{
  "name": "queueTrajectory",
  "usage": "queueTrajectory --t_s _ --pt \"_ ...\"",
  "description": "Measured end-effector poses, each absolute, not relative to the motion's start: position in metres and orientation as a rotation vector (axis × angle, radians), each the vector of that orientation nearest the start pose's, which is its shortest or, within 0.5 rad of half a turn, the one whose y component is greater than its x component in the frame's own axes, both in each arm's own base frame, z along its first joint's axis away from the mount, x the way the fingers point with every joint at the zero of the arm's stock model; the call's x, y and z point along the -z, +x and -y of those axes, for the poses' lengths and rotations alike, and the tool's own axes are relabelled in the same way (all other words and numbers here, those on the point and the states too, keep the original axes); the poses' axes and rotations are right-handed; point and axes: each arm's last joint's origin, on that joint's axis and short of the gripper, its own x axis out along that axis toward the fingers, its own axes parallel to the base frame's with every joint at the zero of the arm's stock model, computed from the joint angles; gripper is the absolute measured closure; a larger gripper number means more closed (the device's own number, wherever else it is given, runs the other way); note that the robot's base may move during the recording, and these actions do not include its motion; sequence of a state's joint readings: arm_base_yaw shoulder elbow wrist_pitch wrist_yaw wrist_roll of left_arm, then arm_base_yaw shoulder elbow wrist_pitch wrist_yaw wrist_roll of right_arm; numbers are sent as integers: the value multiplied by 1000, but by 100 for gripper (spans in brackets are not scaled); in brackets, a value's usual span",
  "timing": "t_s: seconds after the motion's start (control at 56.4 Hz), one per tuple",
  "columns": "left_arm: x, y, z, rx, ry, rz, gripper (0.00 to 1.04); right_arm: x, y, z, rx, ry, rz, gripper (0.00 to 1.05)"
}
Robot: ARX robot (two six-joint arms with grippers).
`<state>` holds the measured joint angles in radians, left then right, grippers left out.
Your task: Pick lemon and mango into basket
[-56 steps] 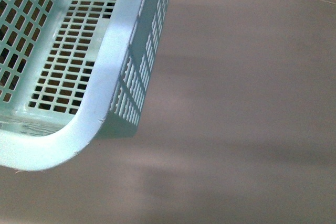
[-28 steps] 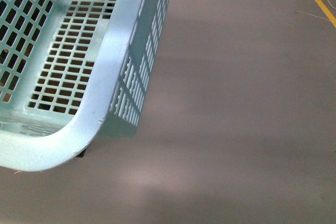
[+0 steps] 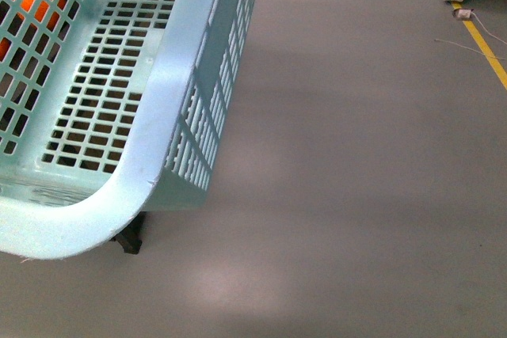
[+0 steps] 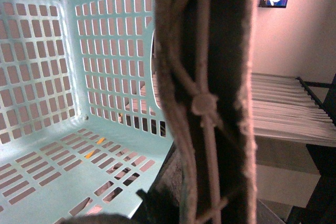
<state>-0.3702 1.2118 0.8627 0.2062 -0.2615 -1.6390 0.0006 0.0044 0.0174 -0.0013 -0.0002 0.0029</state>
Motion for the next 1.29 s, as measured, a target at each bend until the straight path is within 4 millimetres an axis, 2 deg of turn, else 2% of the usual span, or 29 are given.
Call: queueTrajectory --t_s 1.294 --pt "-310 256 92 -24 -1590 -192 99 -169 97 0 -1 3 12 9"
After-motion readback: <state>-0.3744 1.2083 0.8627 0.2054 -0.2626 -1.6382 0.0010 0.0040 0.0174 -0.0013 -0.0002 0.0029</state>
